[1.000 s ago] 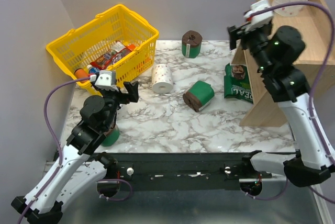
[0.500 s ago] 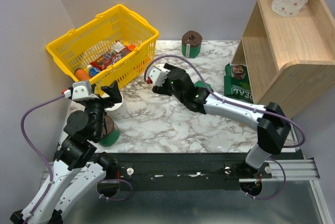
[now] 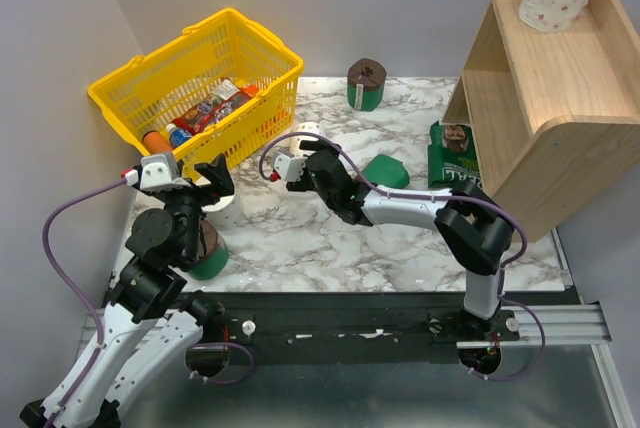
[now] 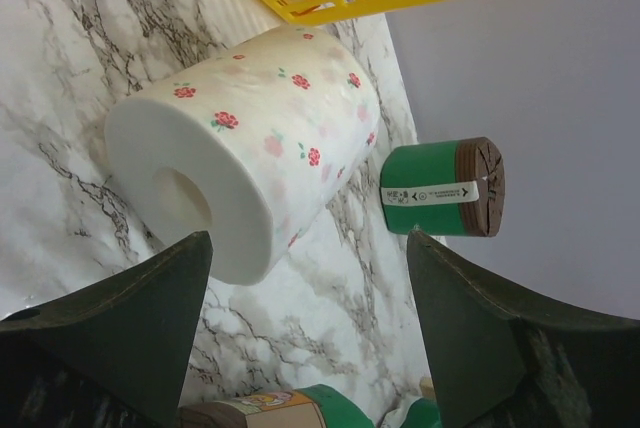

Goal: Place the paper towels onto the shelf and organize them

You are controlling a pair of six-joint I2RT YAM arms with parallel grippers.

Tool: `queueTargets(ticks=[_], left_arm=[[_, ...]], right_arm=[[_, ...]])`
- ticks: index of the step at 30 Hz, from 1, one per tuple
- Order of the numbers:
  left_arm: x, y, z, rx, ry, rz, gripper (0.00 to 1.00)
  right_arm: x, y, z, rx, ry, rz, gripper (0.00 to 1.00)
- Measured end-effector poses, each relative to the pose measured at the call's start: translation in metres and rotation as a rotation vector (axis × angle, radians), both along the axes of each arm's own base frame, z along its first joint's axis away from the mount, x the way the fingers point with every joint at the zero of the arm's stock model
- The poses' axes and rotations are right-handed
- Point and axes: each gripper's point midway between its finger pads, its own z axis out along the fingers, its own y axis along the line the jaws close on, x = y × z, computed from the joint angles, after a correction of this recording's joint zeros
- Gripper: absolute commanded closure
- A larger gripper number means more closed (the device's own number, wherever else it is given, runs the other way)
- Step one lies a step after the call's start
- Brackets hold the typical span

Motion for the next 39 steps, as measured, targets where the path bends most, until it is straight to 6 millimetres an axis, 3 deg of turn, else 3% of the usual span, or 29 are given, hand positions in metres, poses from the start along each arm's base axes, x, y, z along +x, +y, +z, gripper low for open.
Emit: queueTargets(ticks=[11, 20, 27, 34, 39], left_arm=[[0.001, -0.001, -0.001, -0.001, 0.005, 0.000, 0.01], [0.001, -0.001, -0.001, -0.004, 0.005, -0.001, 0.01], [0.001, -0.001, -0.001, -0.005, 0.004, -0.001, 0.01], [0.001, -0.001, -0.001, -0.007, 0.005, -0.002, 0.01], [0.002, -0.001, -0.001, -0.007, 0.006, -0.002, 0.01]], right_arm=[[0.018, 0.009, -0.032, -0.079, -0.041, -0.033, 0.13], [0.036, 0.019, -0.030, -0.103, -0.090, -0.069, 0.15], [0.045, 0.016, -0.040, -0.146, -0.110, -0.098, 0.35], [0.051, 0.014, -0.023, -0.115, -0.176, -0.126, 0.41], [0.043, 0.004, -0.029, -0.099, -0.164, -0.135, 0.46]])
